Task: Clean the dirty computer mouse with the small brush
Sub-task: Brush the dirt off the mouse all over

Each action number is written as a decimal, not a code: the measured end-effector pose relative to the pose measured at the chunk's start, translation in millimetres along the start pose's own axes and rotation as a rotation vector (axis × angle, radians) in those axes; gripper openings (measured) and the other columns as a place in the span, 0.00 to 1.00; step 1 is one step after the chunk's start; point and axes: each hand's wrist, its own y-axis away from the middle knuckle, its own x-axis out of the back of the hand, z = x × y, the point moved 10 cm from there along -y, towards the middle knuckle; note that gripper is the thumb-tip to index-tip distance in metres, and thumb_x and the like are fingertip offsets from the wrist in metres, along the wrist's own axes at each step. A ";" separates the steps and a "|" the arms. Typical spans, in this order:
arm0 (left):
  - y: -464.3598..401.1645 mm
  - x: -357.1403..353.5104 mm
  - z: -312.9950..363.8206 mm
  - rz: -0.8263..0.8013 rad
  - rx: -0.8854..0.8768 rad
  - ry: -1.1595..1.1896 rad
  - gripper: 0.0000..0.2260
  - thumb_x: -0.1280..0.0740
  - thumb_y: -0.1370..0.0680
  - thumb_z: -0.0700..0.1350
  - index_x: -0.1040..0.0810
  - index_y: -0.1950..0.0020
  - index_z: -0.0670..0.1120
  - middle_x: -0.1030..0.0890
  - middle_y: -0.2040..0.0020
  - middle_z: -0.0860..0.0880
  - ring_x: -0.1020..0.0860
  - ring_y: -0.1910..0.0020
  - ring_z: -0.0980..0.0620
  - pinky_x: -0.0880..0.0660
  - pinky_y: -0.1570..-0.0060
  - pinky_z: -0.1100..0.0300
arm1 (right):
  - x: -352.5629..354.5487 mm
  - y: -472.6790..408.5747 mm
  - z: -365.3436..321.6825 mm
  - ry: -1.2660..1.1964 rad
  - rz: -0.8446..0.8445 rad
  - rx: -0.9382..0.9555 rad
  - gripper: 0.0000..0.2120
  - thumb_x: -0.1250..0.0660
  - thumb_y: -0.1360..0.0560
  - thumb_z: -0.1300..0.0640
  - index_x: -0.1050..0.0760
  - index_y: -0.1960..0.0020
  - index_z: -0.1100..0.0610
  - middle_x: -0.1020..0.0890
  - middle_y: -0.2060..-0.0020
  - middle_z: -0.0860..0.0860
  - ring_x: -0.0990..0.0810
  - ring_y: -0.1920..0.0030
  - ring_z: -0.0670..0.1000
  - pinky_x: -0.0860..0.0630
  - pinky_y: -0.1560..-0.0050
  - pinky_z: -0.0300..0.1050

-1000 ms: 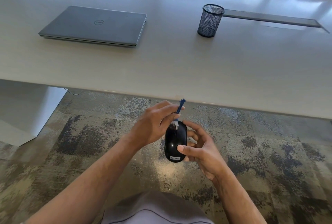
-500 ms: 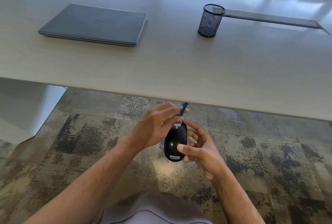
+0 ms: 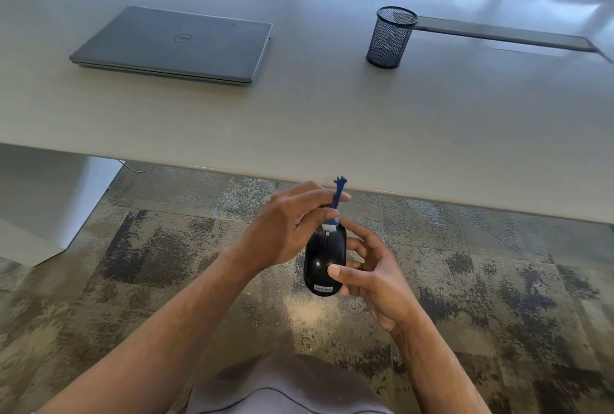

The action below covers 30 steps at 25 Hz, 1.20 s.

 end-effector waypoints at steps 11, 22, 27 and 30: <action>-2.4 5.8 1.0 0.020 -0.016 -0.034 0.13 0.33 0.20 0.39 0.21 0.37 0.41 0.18 0.48 0.45 0.18 0.55 0.49 0.20 0.54 0.53 | 0.7 1.1 -0.5 -0.033 -0.004 -0.005 0.38 0.16 0.41 0.59 0.22 0.33 0.43 0.17 0.39 0.55 0.14 0.47 0.65 0.17 0.57 0.57; 2.4 -7.0 -14.0 -0.029 0.021 0.005 0.13 0.33 0.20 0.36 0.20 0.37 0.42 0.20 0.48 0.48 0.18 0.53 0.52 0.19 0.56 0.50 | -0.1 2.8 2.1 -0.018 -0.001 -0.004 0.37 0.17 0.41 0.61 0.21 0.34 0.43 0.16 0.41 0.53 0.14 0.46 0.65 0.17 0.55 0.63; 1.3 -1.1 -10.6 0.025 0.005 -0.005 0.14 0.32 0.21 0.35 0.21 0.36 0.41 0.19 0.48 0.45 0.18 0.52 0.47 0.19 0.54 0.51 | -1.0 3.3 1.7 -0.003 0.007 -0.004 0.37 0.17 0.42 0.59 0.21 0.35 0.41 0.15 0.41 0.52 0.14 0.45 0.65 0.20 0.51 0.66; 0.7 -2.2 -4.0 0.031 -0.010 -0.001 0.14 0.32 0.21 0.36 0.21 0.36 0.42 0.18 0.48 0.46 0.18 0.54 0.46 0.20 0.55 0.50 | -1.8 3.0 1.4 -0.017 -0.006 -0.008 0.38 0.17 0.41 0.60 0.22 0.34 0.42 0.15 0.41 0.53 0.14 0.46 0.66 0.18 0.54 0.62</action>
